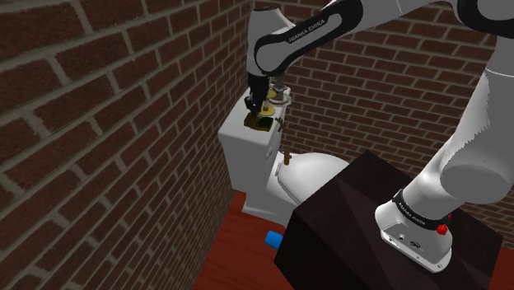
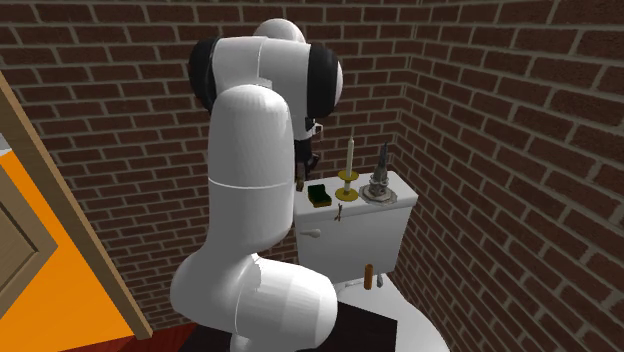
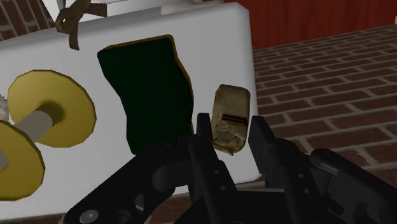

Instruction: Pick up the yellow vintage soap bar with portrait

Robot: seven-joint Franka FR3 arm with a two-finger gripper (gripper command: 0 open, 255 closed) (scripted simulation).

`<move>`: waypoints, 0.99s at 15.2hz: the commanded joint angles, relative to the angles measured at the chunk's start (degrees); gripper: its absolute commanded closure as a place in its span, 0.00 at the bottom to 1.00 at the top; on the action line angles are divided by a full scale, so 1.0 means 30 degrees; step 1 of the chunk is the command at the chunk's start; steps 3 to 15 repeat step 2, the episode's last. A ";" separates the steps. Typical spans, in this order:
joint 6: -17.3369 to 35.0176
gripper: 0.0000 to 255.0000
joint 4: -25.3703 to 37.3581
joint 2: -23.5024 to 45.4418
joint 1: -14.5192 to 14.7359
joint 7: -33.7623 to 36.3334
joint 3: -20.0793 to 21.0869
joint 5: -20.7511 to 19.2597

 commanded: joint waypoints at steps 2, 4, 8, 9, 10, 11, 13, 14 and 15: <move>-0.0266 1.00 0.0154 -0.0108 -0.0009 -0.0030 0.0009 0.0033; -0.0266 1.00 0.0154 -0.0108 -0.0009 -0.0030 0.0009 0.0033; -0.0266 1.00 0.0154 -0.0108 -0.0009 -0.0030 0.0009 0.0033; -0.0266 1.00 0.0154 -0.0108 -0.0009 -0.0030 0.0009 0.0033; -0.0266 1.00 0.0154 -0.0108 -0.0009 -0.0030 0.0009 0.0033; -0.0266 1.00 0.0154 -0.0108 -0.0009 -0.0030 0.0009 0.0033; -0.0266 1.00 0.0154 -0.0108 -0.0009 -0.0030 0.0009 0.0033; -0.0266 1.00 0.0154 -0.0108 -0.0009 -0.0030 0.0009 0.0033; -0.0266 1.00 0.0154 -0.0108 -0.0009 -0.0030 0.0009 0.0033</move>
